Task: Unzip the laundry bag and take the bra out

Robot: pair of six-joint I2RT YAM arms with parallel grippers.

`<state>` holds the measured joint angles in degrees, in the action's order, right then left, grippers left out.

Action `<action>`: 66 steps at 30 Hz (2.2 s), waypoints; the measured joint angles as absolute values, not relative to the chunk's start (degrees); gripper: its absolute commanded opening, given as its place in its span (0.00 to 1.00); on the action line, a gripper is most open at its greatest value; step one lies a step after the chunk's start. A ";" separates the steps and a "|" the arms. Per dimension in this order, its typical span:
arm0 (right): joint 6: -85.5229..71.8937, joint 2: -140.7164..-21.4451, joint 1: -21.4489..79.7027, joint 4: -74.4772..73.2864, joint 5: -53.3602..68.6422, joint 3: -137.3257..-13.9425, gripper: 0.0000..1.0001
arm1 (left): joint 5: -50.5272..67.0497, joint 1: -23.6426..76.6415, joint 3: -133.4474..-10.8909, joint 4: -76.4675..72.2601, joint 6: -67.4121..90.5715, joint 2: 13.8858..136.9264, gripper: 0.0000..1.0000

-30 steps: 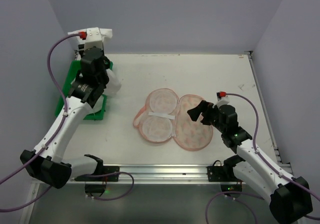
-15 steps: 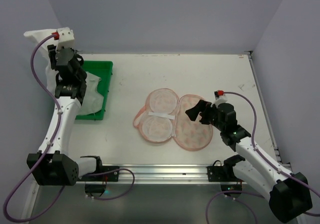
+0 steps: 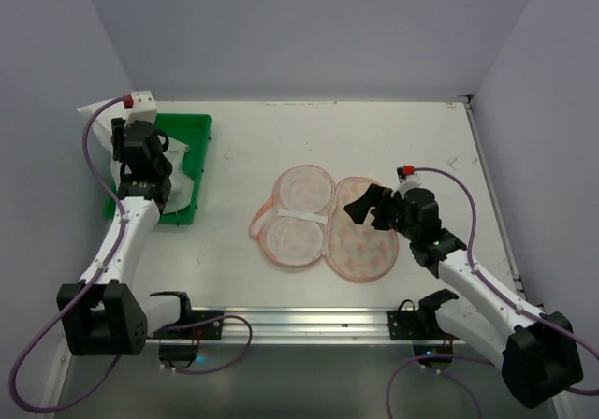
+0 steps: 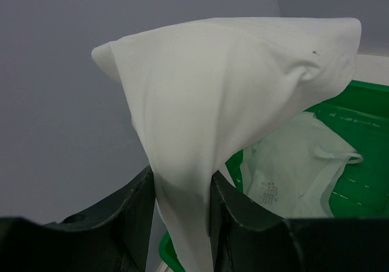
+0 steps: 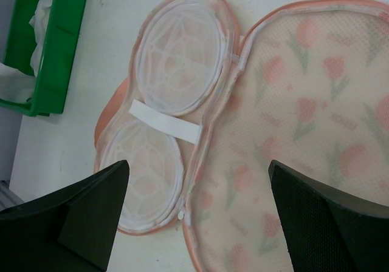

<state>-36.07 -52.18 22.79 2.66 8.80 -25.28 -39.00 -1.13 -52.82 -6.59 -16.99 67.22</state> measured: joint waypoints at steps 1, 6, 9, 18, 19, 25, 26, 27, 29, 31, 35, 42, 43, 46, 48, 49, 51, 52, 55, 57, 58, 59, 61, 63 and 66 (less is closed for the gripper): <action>-36.03 -52.16 22.79 2.66 8.82 -25.28 0.99 | -38.98 -1.13 -52.75 -6.70 -16.84 67.77 0.41; -35.97 -52.10 22.79 2.63 8.78 -25.30 0.99 | -37.34 -1.15 -53.56 -7.81 -15.73 74.52 0.41; -35.81 -51.99 22.79 2.61 8.78 -25.30 0.99 | -35.57 -1.15 -55.51 -7.49 -15.46 79.81 0.41; -34.74 -50.81 22.74 1.89 8.73 -25.30 0.99 | -31.59 -1.15 -63.72 -7.07 -14.04 93.34 0.43; -34.54 -50.59 22.74 1.61 8.64 -25.30 0.99 | -31.20 -1.15 -64.84 -6.74 -13.89 95.09 0.43; -33.65 -48.75 22.68 0.19 7.99 -25.30 0.99 | -30.79 -1.15 -68.38 -2.17 -11.38 101.84 0.40; -33.58 -48.56 22.65 0.21 7.88 -25.30 0.99 | -31.09 -1.15 -68.38 -0.93 -11.00 101.91 0.40; -33.56 -48.45 22.59 0.23 7.77 -25.30 0.99 | -31.53 -1.15 -68.38 0.12 -10.70 101.84 0.40; -33.52 -48.49 22.44 0.21 7.40 -25.30 0.99 | -32.03 -1.15 -68.31 1.56 -10.15 101.34 0.41; -33.47 -48.84 22.41 0.27 7.22 -25.30 0.99 | -32.12 -1.17 -68.05 2.13 -10.04 100.62 0.42; -33.43 -49.91 22.44 0.25 7.25 -25.30 0.99 | -31.57 -1.17 -68.05 2.46 -9.85 100.07 0.42; -33.41 -49.91 22.41 0.23 7.03 -25.28 0.99 | -31.07 -1.17 -74.67 5.78 -7.68 108.47 0.48; -33.41 -49.84 22.41 0.23 7.03 -25.28 0.99 | -31.07 -1.17 -75.48 6.39 -7.27 109.82 0.57; -33.41 -49.82 22.41 0.19 7.01 -25.28 0.99 | -30.55 -1.17 -76.95 8.84 -5.45 111.94 0.82; -33.39 -49.82 22.41 0.19 6.98 -25.28 0.99 | -30.06 -1.17 -77.30 9.72 -4.23 111.85 0.90; -33.39 -49.82 22.41 0.16 7.01 -25.28 0.99 | -29.85 -1.17 -77.80 10.04 -3.70 111.81 0.97; -33.41 -49.82 22.41 0.16 6.96 -25.28 0.99 | -29.41 -1.17 -78.70 10.52 -2.96 111.39 1.00; -33.41 -49.82 22.39 0.16 6.96 -25.28 0.99 | -28.97 -1.17 -79.02 10.94 -2.35 110.83 1.00; -33.41 -49.82 22.35 0.14 6.92 -25.28 0.99 | -27.53 -1.17 -79.55 12.51 -0.51 107.66 1.00; -33.43 -49.84 22.31 0.05 6.52 -25.28 0.99 | -26.55 -1.17 -80.16 14.00 0.86 104.86 1.00; -33.50 -49.84 22.31 -0.14 5.98 -25.28 0.99 | -26.02 -1.17 -80.60 14.94 1.58 103.31 1.00; -33.65 -49.87 22.24 -0.56 5.32 -25.32 0.99 | -25.54 -1.17 -81.28 16.19 2.42 101.75 1.00; -34.15 -49.98 21.91 -2.37 3.68 -25.80 0.99 | -24.45 -1.17 -82.85 18.57 4.14 98.52 1.00; -34.87 -50.68 21.28 -4.34 2.02 -26.81 0.99 | -23.09 -1.17 -84.25 20.80 6.07 95.26 1.00; -36.56 -53.43 20.08 -7.92 -0.82 -29.67 0.99 | -19.31 -1.17 -83.99 22.90 9.58 88.16 1.00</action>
